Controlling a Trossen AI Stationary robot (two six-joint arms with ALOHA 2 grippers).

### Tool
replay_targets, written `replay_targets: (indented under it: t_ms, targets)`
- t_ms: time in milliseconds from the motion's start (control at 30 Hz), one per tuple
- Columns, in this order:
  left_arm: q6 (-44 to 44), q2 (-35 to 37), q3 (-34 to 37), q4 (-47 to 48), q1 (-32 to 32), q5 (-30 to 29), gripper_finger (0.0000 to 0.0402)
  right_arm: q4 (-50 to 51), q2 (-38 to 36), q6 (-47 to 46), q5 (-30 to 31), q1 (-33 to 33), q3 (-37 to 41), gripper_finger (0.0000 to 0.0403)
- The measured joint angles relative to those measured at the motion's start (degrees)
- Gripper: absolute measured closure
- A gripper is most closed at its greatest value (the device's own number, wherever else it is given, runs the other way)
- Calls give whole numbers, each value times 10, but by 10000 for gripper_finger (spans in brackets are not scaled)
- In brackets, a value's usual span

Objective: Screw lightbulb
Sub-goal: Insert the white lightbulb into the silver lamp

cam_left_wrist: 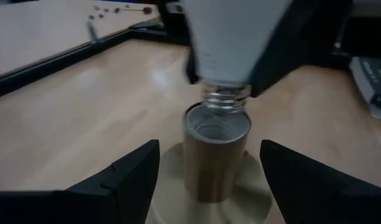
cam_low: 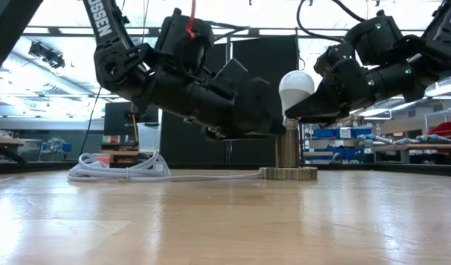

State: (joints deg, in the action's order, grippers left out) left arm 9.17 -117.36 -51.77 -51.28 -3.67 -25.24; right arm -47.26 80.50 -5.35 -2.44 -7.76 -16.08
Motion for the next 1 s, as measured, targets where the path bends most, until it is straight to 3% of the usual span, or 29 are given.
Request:
replay_targets:
  t_ms: [133, 533, 1000]
  targets:
    - [-34, -18, -19, 2, 2, 19, 117, 20, 0, 6, -3, 0, -11, 238]
    - [-61, -43, -53, 4, 7, 4, 117, 123, 0, 25, -16, -4, -45, 238]
    - [-63, -104, -91, 1, 12, 17, 117, 134, -1, 21, -16, -4, -46, 238]
